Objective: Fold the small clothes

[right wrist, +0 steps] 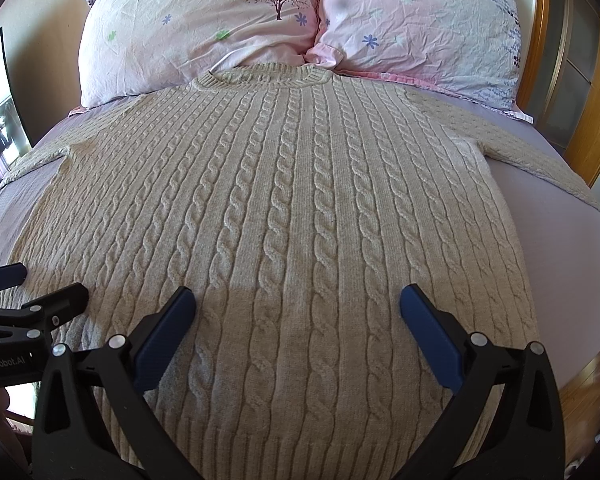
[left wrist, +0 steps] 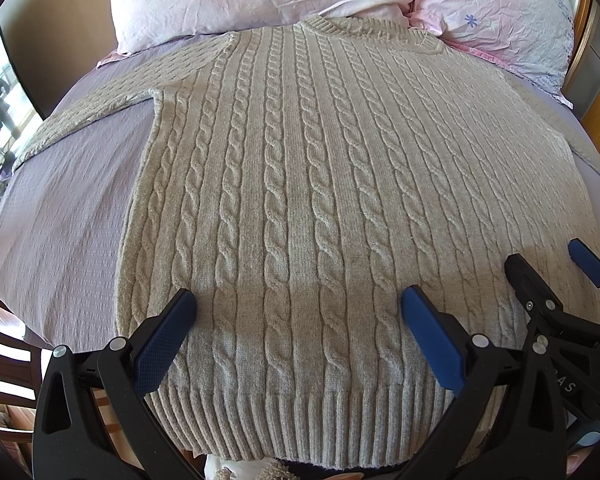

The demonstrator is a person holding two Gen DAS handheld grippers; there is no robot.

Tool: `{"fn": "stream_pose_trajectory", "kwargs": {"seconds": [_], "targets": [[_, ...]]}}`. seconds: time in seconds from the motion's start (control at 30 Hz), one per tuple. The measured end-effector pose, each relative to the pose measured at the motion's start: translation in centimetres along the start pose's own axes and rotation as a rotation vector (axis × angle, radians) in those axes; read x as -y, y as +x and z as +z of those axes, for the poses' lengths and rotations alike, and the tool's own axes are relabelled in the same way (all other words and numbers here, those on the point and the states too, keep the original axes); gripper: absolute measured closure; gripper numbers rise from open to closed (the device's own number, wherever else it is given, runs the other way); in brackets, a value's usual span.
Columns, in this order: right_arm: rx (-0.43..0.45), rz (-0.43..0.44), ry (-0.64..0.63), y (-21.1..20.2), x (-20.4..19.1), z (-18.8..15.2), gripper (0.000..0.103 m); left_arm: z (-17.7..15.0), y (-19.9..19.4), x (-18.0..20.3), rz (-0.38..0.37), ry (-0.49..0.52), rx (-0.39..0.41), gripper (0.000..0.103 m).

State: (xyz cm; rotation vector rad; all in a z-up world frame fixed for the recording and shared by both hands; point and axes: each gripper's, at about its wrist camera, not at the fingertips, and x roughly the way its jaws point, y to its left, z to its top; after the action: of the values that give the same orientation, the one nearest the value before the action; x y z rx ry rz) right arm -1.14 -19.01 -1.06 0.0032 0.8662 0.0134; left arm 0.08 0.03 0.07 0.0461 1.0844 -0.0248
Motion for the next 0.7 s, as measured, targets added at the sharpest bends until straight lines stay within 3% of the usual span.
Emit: {"fn": "stream_pose_trajectory", "kwargs": {"seconds": [0.7], "targets": [[0.001, 0.001, 0.000, -0.41, 0.28, 0.42, 0.002, 0.01, -0.04, 0.11, 0.001, 0.000, 0.004, 0.001]]}}
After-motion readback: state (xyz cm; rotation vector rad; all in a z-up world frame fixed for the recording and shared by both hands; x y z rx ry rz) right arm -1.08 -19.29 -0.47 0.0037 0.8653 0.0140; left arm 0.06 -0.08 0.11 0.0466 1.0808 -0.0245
